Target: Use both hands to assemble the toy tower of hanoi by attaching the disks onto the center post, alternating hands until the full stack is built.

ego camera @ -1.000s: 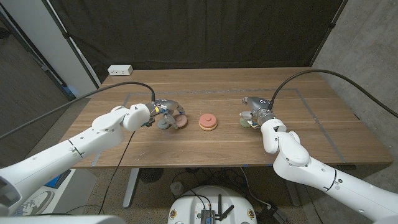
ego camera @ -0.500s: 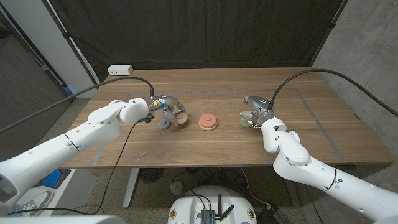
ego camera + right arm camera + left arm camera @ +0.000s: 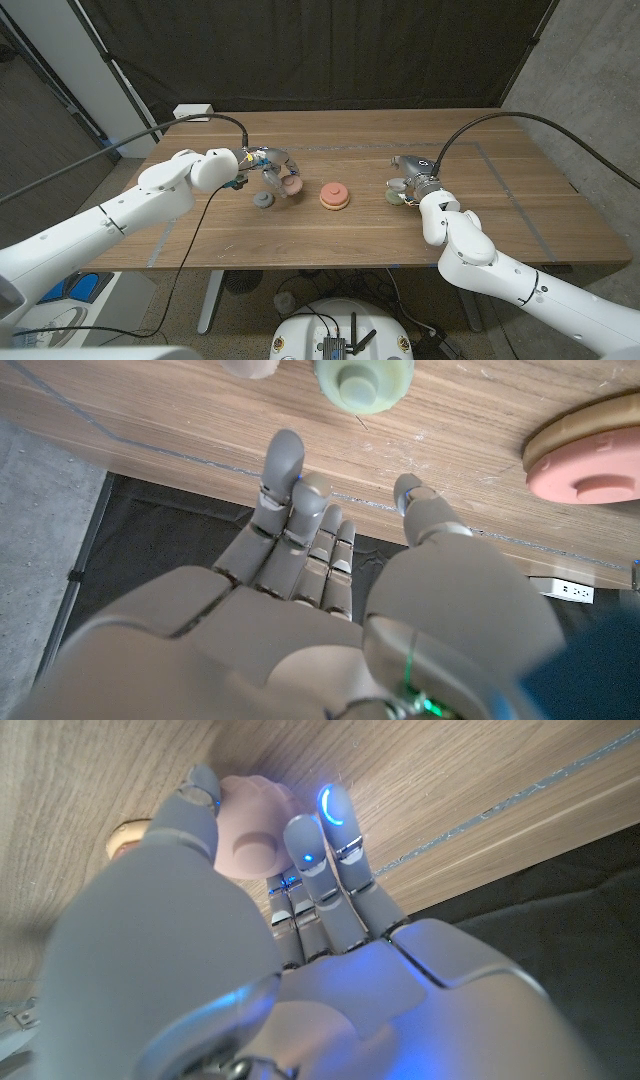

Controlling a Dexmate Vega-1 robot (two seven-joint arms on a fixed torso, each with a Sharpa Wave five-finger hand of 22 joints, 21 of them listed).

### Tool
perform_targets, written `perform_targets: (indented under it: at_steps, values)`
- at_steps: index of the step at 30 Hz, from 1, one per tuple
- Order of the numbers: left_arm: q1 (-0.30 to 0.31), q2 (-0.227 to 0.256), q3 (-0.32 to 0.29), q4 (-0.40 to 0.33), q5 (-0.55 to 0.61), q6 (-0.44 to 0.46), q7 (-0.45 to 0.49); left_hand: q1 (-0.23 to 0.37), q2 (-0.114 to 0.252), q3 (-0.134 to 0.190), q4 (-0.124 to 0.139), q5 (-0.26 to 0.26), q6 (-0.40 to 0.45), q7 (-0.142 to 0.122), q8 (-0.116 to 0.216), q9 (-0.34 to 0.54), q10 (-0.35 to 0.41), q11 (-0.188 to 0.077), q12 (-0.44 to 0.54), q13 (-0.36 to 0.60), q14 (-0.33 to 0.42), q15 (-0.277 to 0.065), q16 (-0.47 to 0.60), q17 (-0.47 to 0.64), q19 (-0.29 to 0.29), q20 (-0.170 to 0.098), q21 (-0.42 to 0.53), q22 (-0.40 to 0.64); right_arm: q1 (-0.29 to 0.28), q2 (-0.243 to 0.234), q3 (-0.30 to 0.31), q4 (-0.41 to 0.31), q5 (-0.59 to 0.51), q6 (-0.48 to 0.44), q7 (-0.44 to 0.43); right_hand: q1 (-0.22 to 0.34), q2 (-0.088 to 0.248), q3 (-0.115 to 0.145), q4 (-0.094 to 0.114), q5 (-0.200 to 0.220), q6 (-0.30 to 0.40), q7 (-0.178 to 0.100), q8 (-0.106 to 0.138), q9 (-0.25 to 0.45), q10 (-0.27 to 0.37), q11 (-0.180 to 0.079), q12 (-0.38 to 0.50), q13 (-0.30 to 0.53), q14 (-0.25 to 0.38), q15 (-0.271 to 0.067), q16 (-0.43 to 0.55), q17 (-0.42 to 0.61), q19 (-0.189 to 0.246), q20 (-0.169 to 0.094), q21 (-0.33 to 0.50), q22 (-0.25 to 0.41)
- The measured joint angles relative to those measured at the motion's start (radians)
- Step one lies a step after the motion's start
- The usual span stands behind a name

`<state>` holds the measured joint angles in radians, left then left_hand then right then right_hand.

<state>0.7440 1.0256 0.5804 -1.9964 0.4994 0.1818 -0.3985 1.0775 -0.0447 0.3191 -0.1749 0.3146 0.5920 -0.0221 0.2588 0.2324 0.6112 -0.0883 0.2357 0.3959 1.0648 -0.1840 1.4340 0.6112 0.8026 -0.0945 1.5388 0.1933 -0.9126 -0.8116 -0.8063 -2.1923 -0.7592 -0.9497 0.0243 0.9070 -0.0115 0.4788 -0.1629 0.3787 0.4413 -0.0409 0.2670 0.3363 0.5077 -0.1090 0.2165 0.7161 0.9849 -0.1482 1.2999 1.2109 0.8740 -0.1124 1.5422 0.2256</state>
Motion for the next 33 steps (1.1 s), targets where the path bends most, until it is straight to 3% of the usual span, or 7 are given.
perform_targets:
  at_steps: [13,33]
  values:
    - [-0.020,-0.004,-0.001,-0.013,0.006,-0.004,-0.017,-0.001,0.001,0.000,0.000,0.005,0.000,0.000,-0.004,0.003,0.001,-0.001,-0.006,0.000,0.009,-0.002,-0.007,0.003,0.002,0.002,0.004,0.000,0.002,-0.002,0.000,0.001,0.014,-0.004,-0.009,-0.007,0.007,0.000,0.000,0.002,0.000,0.000,0.000,0.000,0.004,0.004,0.000,0.000,0.000,0.000,0.000,0.000,0.000,0.000,0.000,0.000]
    - [-0.063,-0.054,0.029,0.016,0.010,-0.065,-0.021,-0.004,0.003,0.000,0.000,0.004,0.010,-0.006,-0.016,0.004,0.010,-0.001,-0.012,0.000,0.016,-0.005,-0.007,0.012,0.002,0.002,0.004,0.000,-0.005,-0.008,-0.001,-0.007,0.035,-0.018,-0.036,-0.008,0.008,0.004,0.004,0.006,0.005,0.005,0.000,0.000,0.003,0.004,0.000,0.005,0.000,0.000,0.000,0.002,0.000,0.000,0.000,0.000]
